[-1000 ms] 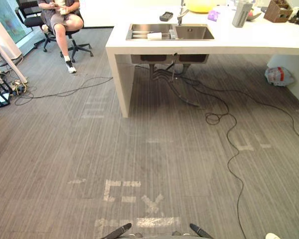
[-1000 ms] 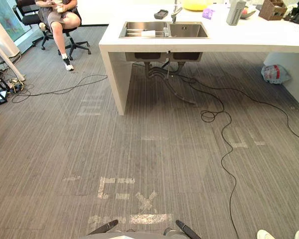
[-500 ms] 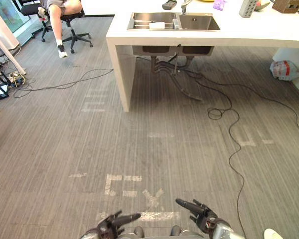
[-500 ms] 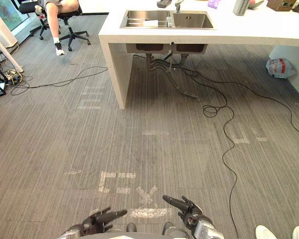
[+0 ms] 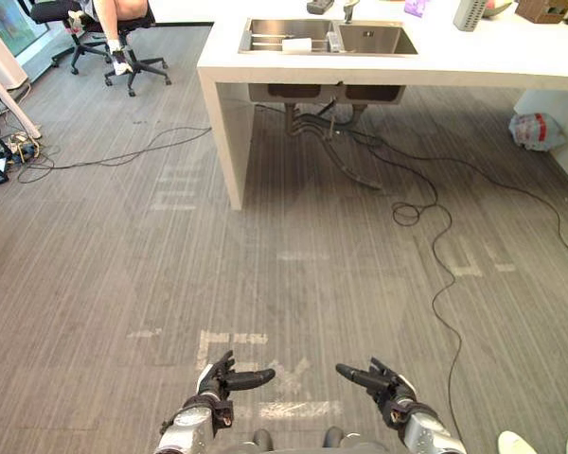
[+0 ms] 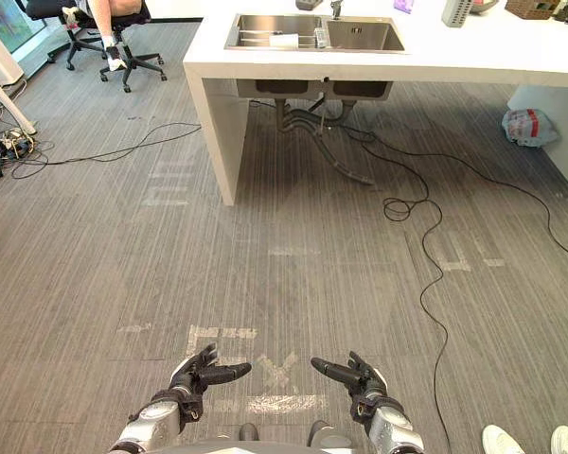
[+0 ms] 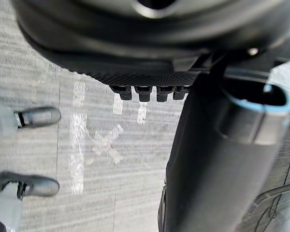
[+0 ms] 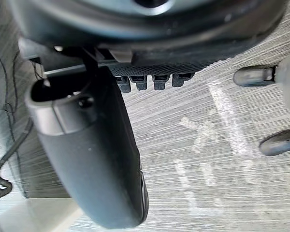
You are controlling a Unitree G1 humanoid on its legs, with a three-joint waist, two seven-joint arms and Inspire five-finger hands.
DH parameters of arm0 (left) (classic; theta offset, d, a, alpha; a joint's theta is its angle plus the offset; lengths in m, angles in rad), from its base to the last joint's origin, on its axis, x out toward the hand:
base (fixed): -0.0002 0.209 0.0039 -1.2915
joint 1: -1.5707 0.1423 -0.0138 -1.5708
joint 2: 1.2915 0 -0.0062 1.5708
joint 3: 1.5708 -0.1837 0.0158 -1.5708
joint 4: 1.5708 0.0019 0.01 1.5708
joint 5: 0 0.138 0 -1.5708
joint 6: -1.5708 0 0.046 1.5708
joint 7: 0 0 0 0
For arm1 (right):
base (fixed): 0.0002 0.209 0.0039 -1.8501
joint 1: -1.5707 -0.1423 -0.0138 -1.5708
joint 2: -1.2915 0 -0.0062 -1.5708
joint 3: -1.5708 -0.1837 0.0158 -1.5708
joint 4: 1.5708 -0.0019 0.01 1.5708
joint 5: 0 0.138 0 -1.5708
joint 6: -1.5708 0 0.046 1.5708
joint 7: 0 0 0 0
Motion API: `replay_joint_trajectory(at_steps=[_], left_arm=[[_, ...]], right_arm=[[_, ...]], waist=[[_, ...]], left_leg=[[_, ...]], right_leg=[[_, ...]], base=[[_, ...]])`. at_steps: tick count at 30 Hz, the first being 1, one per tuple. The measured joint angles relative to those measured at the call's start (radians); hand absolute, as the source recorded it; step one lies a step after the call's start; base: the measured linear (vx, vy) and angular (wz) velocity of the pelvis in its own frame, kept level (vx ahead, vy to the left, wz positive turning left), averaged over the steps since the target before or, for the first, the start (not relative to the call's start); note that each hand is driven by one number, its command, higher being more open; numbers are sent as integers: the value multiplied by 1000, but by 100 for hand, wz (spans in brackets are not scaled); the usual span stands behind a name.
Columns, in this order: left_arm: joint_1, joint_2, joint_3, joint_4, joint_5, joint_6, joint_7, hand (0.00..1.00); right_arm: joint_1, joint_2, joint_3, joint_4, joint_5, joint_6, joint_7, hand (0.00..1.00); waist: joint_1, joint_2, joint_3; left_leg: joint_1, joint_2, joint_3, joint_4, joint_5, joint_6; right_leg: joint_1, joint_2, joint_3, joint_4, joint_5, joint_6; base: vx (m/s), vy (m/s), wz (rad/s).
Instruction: Walk over to the sink, pick up the cup, carry it to the dishwasher, place the cup inside the dishwasher, then close the dishwasher door
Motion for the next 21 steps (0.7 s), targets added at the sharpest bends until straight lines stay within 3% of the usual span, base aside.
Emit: replay_joint_trajectory(at_steps=[6, 12, 15, 17, 19, 20, 21], left_arm=[[14, -1, 3, -1, 7, 16, 17, 100], [54, -22, 5, 16, -100, 52, -8, 100], [35, -27, 18, 72, -192, 96, 0, 100], [23, -32, 34, 111, -211, 98, 4, 100], [3, -22, 41, 151, -220, 92, -19, 100], [0, -19, 41, 158, -220, 90, -26, 100], [-5, -16, 40, 164, -225, 82, -30, 100]], right_arm=[[6, 15, 0, -6, 47, 13, 13, 100], [43, 24, -1, 7, 52, 33, 17, 100], [42, 22, -6, 25, 97, 50, 12, 100], [39, 10, -11, 25, 131, 50, 11, 100], [38, 7, -47, 30, 155, 46, 20, 100], [38, 5, -55, 35, 161, 44, 22, 100], [37, 2, -70, 35, 165, 29, 32, 100]], waist=[[1, -3, 0], [3, -10, -1], [0, -17, 0], [-1, -22, -3], [-1, -47, -1], [-2, -53, 1], [-6, -58, 9]], left_leg=[[17, -1, 38, 1, -4, 2], [21, -10, 70, 10, -15, 31], [20, -26, 72, 20, -34, 77], [21, -26, 71, 32, -40, 94], [43, -37, 45, 58, -57, 107], [54, -42, 33, 59, -60, 111], [76, -47, 0, 70, -68, 120]], right_leg=[[-3, -1, 32, 13, 1, -5], [-48, -20, 50, 98, -41, -49], [-117, -77, 21, 275, -103, -15], [-199, -116, 15, 458, -100, -9], [-289, -188, 15, 713, -42, -62], [-307, -201, 32, 769, -13, -60], [-354, -220, 70, 885, 72, -52]], base=[[-42, 6, -17], [-62, 7, -14], [-84, 48, -1], [-44, 59, 4], [17, 43, 28], [69, 33, 53], [80, 17, 51]])
